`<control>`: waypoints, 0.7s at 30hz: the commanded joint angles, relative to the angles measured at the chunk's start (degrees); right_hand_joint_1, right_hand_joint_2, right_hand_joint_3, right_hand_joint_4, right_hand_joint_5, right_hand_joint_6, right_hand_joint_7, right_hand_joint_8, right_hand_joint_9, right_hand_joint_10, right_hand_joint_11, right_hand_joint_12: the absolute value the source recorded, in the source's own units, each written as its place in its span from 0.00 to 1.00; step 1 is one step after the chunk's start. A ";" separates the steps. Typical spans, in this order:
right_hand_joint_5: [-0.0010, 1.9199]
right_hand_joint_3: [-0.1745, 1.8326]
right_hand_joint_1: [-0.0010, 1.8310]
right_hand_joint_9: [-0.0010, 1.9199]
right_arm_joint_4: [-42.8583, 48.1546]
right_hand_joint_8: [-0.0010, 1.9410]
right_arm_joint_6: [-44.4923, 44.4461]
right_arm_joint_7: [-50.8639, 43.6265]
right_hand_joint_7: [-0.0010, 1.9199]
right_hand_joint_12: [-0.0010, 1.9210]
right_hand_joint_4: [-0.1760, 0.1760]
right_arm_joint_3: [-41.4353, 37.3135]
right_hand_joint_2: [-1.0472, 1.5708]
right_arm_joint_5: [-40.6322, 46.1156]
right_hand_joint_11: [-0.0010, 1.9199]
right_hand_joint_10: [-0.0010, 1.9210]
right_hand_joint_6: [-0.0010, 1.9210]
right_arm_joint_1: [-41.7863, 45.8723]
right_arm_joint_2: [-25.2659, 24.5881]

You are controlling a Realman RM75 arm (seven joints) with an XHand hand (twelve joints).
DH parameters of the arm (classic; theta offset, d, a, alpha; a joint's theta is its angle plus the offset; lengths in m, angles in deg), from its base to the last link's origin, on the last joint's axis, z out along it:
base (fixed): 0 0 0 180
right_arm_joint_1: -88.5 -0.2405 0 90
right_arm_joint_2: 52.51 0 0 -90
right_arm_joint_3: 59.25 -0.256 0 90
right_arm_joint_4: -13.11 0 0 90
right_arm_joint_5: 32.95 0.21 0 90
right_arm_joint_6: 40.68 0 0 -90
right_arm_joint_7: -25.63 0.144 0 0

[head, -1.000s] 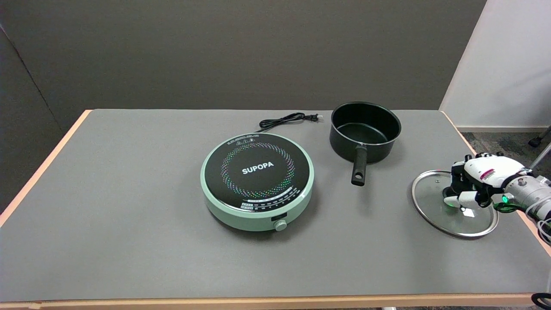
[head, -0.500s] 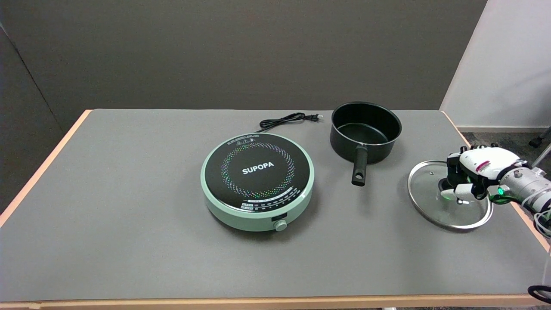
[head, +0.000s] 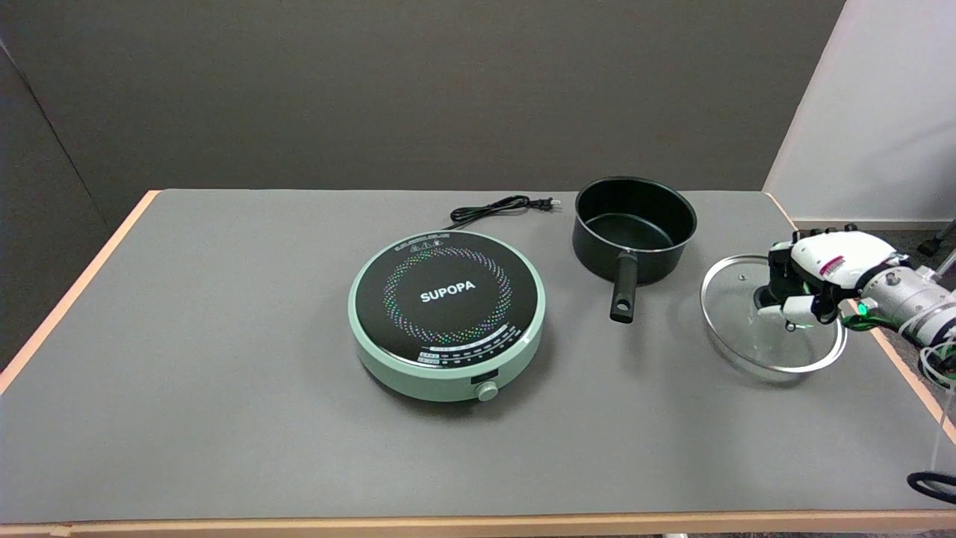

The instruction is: Pick up the pot lid.

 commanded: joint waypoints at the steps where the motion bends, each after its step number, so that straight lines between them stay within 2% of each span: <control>1: 0.35 0.18 0.65 0.45 2.73 0.56 1.26 9.11 0.49 1.00 0.36 -3.23 0.83 0.05 0.27 0.67 0.77 -3.81 4.05; 2: 0.36 0.18 0.65 0.46 2.77 0.54 1.23 9.49 0.50 0.97 0.35 -3.45 0.82 0.05 0.31 0.65 0.76 -3.63 4.60; 5: 0.37 0.19 0.65 0.46 2.77 0.53 0.99 9.79 0.51 0.95 0.36 -4.01 0.82 0.05 0.34 0.64 0.75 -2.68 6.47; 6: 0.37 0.25 0.71 0.47 2.81 0.57 0.95 9.79 0.49 0.95 0.74 -4.31 0.78 0.05 0.36 0.63 0.63 -2.38 7.28; 7: 0.37 0.28 0.74 0.47 2.89 0.61 0.95 9.79 0.48 0.95 1.00 -4.48 0.76 0.05 0.36 0.63 0.55 -2.24 7.77; 14: 0.38 0.29 0.74 0.47 4.44 0.60 1.26 11.83 0.49 0.94 1.00 -5.09 0.75 0.84 0.37 0.63 0.56 -3.15 11.00; 21: 0.36 0.28 0.74 0.46 8.34 0.59 1.90 12.58 0.49 0.92 1.00 -4.14 0.76 5.47 0.36 0.66 0.58 -3.23 16.69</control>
